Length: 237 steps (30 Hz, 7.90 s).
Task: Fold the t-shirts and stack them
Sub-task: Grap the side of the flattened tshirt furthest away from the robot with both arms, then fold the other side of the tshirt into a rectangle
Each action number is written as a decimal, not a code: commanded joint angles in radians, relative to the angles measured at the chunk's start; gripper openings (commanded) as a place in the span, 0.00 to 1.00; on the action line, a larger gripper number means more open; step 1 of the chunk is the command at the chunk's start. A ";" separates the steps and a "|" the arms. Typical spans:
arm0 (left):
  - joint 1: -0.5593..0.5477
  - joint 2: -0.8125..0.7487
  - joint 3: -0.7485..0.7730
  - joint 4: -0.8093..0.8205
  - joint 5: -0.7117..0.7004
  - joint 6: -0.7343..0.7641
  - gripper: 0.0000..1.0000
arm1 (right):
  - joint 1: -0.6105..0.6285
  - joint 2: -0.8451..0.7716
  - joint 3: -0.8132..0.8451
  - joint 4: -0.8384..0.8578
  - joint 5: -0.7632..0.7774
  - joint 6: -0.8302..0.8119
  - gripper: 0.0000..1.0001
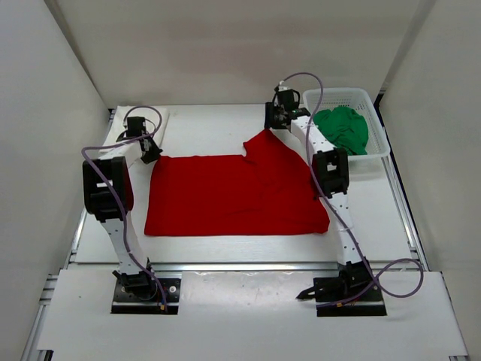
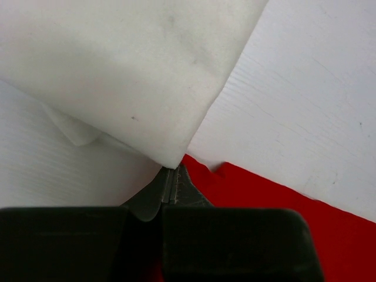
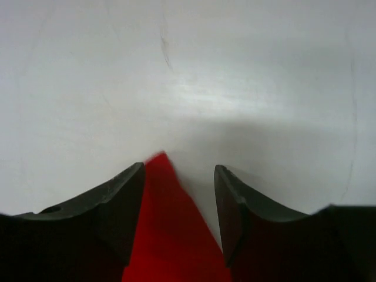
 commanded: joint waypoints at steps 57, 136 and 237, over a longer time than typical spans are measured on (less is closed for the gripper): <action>0.080 -0.274 -0.231 0.173 0.154 -0.106 0.00 | -0.080 -0.018 0.324 -0.501 -0.281 -0.074 0.00; 0.172 -0.515 -0.515 0.212 0.298 -0.152 0.00 | 0.029 -1.408 -1.605 0.326 0.075 0.081 0.00; -0.536 -0.630 -0.894 0.571 0.326 -0.305 0.31 | 0.308 -1.275 -1.688 0.310 0.094 0.124 0.38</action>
